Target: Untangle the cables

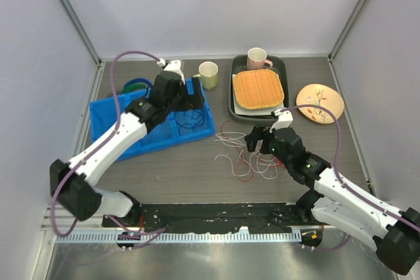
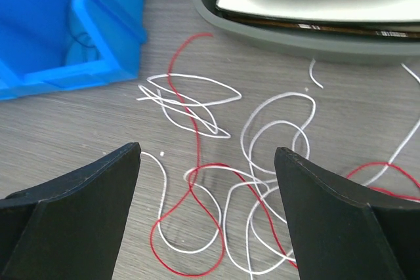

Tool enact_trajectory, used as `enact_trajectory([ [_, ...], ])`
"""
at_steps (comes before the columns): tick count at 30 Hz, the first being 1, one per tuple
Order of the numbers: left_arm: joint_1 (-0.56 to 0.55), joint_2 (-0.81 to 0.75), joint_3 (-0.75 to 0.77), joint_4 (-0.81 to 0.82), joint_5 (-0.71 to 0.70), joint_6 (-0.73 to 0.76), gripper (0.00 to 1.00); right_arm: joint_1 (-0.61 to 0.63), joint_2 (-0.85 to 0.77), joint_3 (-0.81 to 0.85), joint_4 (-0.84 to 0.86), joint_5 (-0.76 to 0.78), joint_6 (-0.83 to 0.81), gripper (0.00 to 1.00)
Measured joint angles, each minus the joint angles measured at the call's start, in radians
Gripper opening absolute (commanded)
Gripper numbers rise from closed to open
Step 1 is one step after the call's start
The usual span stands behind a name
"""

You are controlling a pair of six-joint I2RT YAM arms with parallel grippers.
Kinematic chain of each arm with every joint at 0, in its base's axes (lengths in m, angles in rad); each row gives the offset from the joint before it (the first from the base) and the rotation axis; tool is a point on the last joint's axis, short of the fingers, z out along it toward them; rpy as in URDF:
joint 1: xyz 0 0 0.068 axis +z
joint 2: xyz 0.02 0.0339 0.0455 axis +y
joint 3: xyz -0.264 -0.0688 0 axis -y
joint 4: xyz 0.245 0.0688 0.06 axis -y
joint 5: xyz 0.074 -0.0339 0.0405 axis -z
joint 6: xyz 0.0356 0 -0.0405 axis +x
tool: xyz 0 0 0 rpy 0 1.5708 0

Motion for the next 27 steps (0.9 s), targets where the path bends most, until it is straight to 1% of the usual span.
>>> enact_trajectory([
  [4, -0.118, -0.186, -0.166, 0.053, 0.05, 0.009, 1.0, 0.0, 0.064, 0.02, -0.071, 0.07, 0.043, 0.89],
  [6, -0.18, -0.266, -0.275, 0.093, 0.092, 0.002, 1.0, 0.0, 0.084, 0.033, -0.134, 0.124, 0.089, 0.88],
  [9, -0.196, -0.332, -0.398, 0.121, 0.122, -0.013, 1.0, 0.0, 0.085, 0.051, -0.24, 0.188, 0.164, 0.88],
  [11, -0.192, -0.353, -0.449, 0.134, 0.126, -0.024, 1.0, 0.0, 0.065, 0.059, -0.307, 0.225, 0.223, 0.88],
  [16, -0.188, -0.382, -0.506, 0.152, 0.14, -0.035, 1.0, 0.0, -0.04, 0.07, -0.461, 0.328, 0.354, 0.88],
  [19, -0.188, -0.391, -0.524, 0.18, 0.149, -0.035, 1.0, 0.0, -0.059, 0.09, -0.543, 0.39, 0.433, 0.88],
  [22, -0.188, -0.393, -0.542, 0.201, 0.156, -0.034, 1.0, 0.0, -0.028, 0.102, -0.59, 0.415, 0.486, 0.88],
  [25, -0.188, -0.393, -0.555, 0.205, 0.159, -0.034, 1.0, 0.0, 0.05, 0.104, -0.612, 0.427, 0.528, 0.88],
  [27, -0.188, -0.394, -0.557, 0.205, 0.158, -0.034, 1.0, -0.002, 0.114, 0.104, -0.62, 0.432, 0.553, 0.83],
])
